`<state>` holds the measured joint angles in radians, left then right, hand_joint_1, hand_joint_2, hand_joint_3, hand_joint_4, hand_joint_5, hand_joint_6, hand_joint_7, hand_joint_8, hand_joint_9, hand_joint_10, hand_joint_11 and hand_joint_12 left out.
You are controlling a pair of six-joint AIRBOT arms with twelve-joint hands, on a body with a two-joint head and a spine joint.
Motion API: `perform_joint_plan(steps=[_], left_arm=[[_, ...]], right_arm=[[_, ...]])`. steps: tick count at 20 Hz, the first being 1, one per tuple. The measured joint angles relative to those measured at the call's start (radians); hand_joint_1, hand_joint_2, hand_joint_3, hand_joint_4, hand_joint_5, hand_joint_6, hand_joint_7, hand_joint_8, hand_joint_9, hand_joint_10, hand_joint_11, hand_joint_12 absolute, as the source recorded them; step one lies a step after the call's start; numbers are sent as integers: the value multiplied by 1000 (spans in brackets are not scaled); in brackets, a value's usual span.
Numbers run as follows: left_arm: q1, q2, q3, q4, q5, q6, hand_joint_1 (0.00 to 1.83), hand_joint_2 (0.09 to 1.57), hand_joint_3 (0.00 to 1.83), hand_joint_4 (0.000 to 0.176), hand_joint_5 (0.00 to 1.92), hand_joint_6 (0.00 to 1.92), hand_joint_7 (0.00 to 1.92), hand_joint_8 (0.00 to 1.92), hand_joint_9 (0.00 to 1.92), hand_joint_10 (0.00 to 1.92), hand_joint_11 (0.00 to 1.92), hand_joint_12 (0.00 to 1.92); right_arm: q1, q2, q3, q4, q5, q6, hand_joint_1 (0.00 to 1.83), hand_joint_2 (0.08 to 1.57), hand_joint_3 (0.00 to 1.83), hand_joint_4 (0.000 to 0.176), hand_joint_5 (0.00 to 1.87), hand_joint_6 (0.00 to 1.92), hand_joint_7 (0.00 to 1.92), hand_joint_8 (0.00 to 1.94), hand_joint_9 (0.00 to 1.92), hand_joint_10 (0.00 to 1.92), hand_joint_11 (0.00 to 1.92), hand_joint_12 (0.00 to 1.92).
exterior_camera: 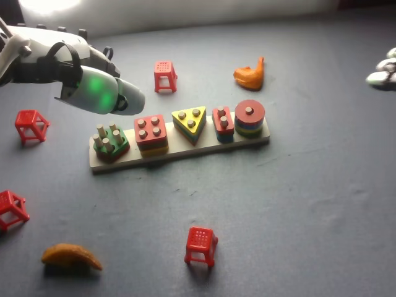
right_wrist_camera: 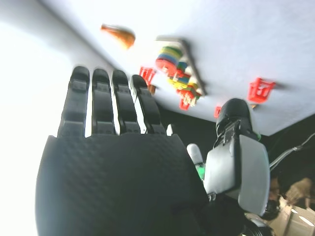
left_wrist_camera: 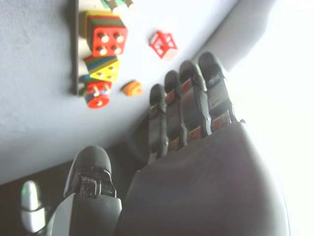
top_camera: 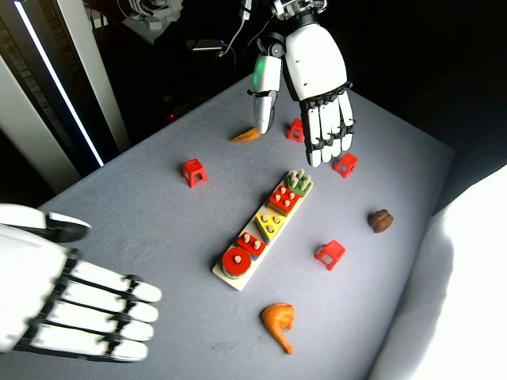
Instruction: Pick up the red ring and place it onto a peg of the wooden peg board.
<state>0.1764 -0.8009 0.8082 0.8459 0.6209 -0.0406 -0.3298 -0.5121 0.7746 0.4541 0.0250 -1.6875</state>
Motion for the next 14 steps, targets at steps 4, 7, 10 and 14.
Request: perform_joint_plan(steps=[4, 7, 10, 14], left_arm=[[0, 0, 0, 0, -4, 0, 0, 1277, 0, 0, 235, 0, 233, 1, 193, 0, 0, 352], [0, 2, 0, 0, 1, 0, 0, 1275, 0, 0, 237, 2, 239, 3, 198, 3, 0, 362], [0, 4, 1, 0, 2, 0, 0, 1273, 0, 0, 253, 3, 255, 3, 211, 3, 0, 404], [0, 4, 1, 0, -2, 0, 0, 1282, 2, 0, 281, 7, 278, 6, 229, 4, 0, 421]], right_arm=[[-14, 82, -81, 11, 16, -11, 6, 1064, 0, 0, 88, 5, 59, 12, 29, 11, 30, 13], [-38, 154, -115, 81, 62, 7, 18, 1069, 1, 0, 97, 5, 72, 10, 43, 10, 42, 22], [-38, 190, -127, 85, 120, 50, 51, 1074, 1, 0, 120, 14, 101, 16, 66, 14, 54, 31], [-85, 213, -175, 88, 159, 53, 98, 1100, 0, 0, 185, 2, 162, 0, 120, 0, 5, 282]])
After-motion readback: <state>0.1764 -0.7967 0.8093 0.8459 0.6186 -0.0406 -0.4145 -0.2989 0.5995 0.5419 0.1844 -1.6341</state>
